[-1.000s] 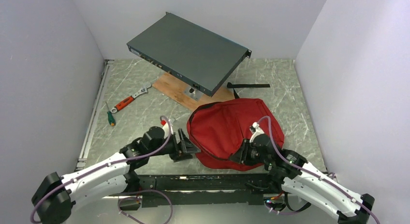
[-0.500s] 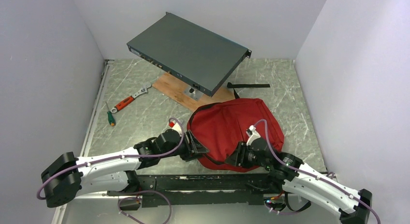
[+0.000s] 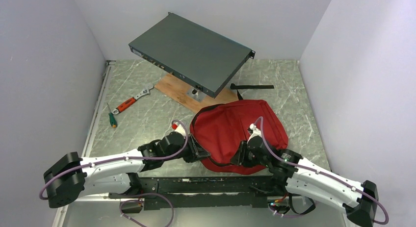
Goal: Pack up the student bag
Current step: Zip the student bag at the center of the board.
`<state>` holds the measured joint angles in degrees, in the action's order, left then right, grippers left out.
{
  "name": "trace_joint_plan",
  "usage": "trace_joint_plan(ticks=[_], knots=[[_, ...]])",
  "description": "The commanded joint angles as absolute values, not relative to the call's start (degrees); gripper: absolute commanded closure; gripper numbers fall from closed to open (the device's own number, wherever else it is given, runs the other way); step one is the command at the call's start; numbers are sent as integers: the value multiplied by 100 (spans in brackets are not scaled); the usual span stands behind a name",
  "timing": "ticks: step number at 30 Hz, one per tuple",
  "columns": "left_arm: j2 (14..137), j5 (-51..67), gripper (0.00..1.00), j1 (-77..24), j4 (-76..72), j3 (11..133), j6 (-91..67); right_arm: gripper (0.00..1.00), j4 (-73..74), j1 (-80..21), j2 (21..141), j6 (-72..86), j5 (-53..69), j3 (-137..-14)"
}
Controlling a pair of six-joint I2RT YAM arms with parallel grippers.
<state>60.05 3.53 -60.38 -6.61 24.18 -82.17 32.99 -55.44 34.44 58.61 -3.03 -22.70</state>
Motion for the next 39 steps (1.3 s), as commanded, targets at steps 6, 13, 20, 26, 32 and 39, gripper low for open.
trace_joint_plan(ticks=[6, 13, 20, 26, 32, 39], knots=[[5981, 149, 83, -6108, -1078, 2266, -8170, 95, 3662, -5969, 4023, 5966, -1117, -2796], [5635, -127, 100, -6108, -830, 2008, -8223, 100, 4454, -6064, 3784, 6581, -1999, -2965], [4899, -800, 100, -6104, -418, 1486, -8514, 100, 5874, -6064, 2107, 8503, -3738, -2774], [4964, -568, 100, -6108, -748, 1562, -8180, 100, 4818, -6062, 984, 7432, -3827, -2421], [5111, -117, 65, -6100, -896, 1786, -7456, 58, 4756, -6072, 1244, 6239, -3551, -2919], [3654, -865, 29, -6083, 421, 2164, -6232, 33, 4220, -6072, 2176, 4820, -3389, -4208]])
